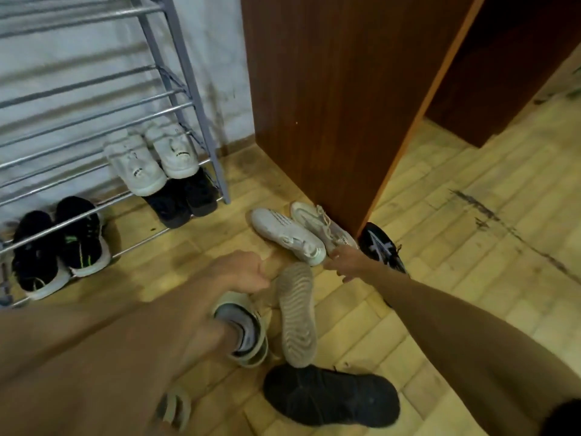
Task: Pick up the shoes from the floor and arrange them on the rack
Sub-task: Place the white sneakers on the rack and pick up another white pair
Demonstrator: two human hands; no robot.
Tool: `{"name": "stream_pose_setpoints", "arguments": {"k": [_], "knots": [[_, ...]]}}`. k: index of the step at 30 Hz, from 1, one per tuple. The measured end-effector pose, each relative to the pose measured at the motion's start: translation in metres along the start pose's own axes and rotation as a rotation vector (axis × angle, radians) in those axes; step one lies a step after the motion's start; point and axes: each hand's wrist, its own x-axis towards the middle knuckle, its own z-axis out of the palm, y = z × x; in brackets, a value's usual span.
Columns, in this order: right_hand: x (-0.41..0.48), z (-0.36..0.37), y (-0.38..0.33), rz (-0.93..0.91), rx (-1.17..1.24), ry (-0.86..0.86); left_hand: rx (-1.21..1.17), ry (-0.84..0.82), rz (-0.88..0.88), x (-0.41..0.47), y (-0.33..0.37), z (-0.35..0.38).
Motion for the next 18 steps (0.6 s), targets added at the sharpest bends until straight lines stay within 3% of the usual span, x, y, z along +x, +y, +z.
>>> {"name": "stream_pose_setpoints", "arguments": {"k": [4,8,15,18], "knots": [[0.032,0.021,0.009,0.046,0.163,0.048,-0.037,0.042,-0.025,0.019,-0.014,0.001],[0.069,0.039,0.007,0.106,0.156,0.125,-0.164,0.030,-0.076,0.041,-0.028,0.007],[0.122,0.042,-0.003,0.340,0.518,0.368,-0.397,0.041,-0.194,0.064,-0.050,-0.001],[0.131,0.049,-0.011,0.409,0.544,0.416,-0.437,0.079,-0.186,0.074,-0.039,-0.008]]}}
